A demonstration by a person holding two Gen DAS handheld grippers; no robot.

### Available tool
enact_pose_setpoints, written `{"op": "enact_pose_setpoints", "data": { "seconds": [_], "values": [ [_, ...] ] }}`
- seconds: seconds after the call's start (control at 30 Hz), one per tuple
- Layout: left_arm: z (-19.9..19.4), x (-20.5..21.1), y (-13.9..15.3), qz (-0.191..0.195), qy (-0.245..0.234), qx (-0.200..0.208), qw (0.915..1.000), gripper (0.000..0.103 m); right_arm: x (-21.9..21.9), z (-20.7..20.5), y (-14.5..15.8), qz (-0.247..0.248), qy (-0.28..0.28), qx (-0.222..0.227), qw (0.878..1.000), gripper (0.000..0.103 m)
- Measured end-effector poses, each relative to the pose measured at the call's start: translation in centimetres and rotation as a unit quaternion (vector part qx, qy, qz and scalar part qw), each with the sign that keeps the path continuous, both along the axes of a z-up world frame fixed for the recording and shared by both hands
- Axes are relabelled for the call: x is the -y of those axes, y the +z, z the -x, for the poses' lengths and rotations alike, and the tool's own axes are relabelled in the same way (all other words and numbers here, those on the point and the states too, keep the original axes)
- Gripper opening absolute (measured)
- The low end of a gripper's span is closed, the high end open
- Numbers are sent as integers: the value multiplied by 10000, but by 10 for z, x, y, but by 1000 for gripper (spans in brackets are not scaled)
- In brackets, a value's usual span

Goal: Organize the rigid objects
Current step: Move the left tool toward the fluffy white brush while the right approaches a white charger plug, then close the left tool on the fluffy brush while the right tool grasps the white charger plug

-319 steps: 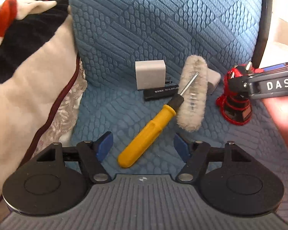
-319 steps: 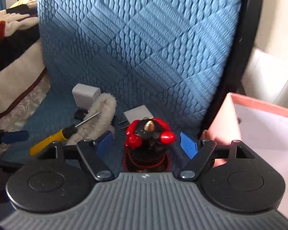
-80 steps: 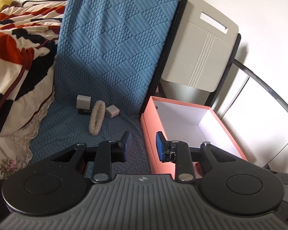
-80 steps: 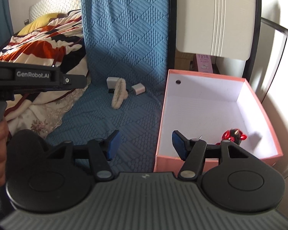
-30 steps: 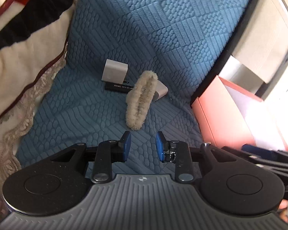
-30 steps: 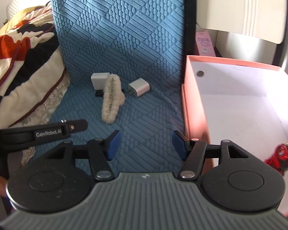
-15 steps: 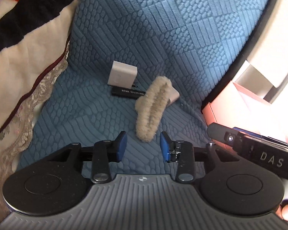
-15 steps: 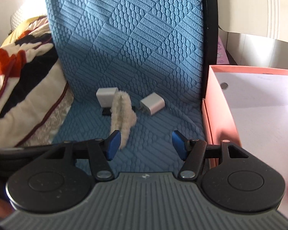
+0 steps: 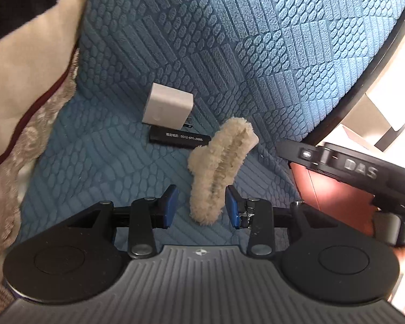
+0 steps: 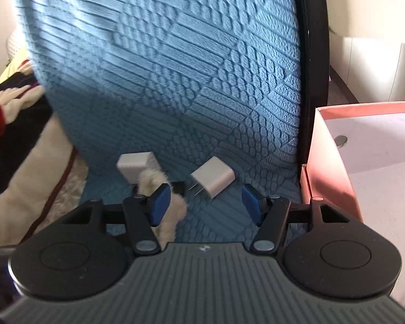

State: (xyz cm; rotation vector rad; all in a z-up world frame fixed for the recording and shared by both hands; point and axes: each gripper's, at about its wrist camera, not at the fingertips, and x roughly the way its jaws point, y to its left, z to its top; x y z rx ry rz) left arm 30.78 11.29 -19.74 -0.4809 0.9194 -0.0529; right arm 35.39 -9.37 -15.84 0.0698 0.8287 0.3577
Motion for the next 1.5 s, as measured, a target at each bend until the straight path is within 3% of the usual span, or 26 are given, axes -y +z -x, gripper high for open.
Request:
{"op": "enact_pose_setpoints", "data": {
  "seconds": [0.23, 0.7, 0.83, 1.0, 1.17, 1.5],
  "values": [
    [-21, 5, -3, 71, -124, 253, 9996, 44, -9, -28, -16, 369, 242, -38, 9990, 61],
    [-39, 13, -21, 57, -259, 51, 9996, 44, -47, -60, -44, 904, 637, 9, 9939, 61],
    [-42, 14, -28, 77, -230, -27, 9997, 44, -50, -61, -56, 889, 779, -187, 9928, 62],
    [-44, 18, -32, 95, -252, -49, 9996, 44, -46, -62, -62, 841, 822, -263, 9927, 52],
    [-48, 19, -36, 111, -190, -12, 9998, 44, -40, -56, -59, 824, 968, -312, 9914, 51],
    [-54, 31, -45, -53, -287, 7, 9996, 44, -18, -43, -46, 900, 633, -296, 9935, 50]
  ]
}}
